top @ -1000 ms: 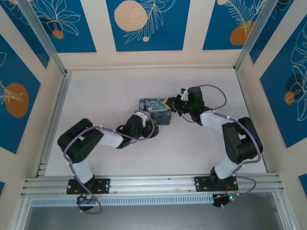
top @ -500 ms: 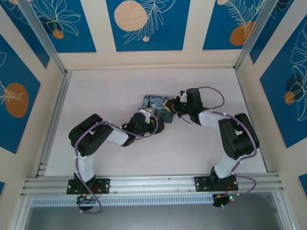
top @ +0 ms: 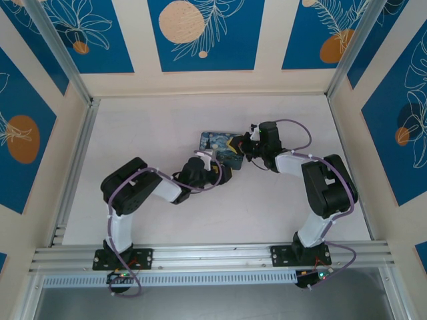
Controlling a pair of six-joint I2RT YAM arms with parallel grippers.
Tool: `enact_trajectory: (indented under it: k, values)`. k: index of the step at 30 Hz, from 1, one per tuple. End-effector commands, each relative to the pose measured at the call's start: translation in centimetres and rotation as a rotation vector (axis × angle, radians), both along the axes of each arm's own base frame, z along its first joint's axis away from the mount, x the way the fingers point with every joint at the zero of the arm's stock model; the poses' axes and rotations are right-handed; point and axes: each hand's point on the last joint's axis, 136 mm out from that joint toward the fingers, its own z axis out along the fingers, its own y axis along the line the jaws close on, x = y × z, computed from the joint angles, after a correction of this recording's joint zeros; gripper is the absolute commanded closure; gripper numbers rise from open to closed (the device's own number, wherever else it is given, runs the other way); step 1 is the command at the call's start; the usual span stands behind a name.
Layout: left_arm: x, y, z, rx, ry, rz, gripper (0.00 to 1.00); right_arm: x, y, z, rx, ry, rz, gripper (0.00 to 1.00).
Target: Unlock a padlock with a key
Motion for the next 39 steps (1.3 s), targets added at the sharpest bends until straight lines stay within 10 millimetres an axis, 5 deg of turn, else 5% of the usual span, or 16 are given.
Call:
enact_trajectory:
  k: [1,11,16,21,28,39]
  values:
    - [-0.4,1.7,-4.3,0.217,0.029,0.034,0.29,0.3,0.0,-0.2,0.011,0.014,-0.003,1.00]
    - [-0.2,0.6,-3.7,0.345,-0.044,0.023,0.28,0.2,-0.1,-0.1,0.007,0.014,-0.002,1.00]
    - [-1.3,-2.2,-0.5,0.078,-0.010,-0.057,0.31,0.2,-0.1,-0.1,0.005,0.014,-0.001,1.00]
    - [-1.0,-2.6,2.6,-0.193,0.055,-0.018,0.33,0.3,-0.2,-0.2,0.006,0.015,-0.002,1.00]
    - [-0.1,-2.3,2.3,-0.302,0.120,0.029,0.33,0.4,-0.2,-0.1,0.012,0.012,-0.002,1.00]
    - [0.9,-0.7,-0.7,-0.213,0.168,0.158,0.37,0.6,-0.4,-0.4,0.034,0.013,-0.003,1.00]
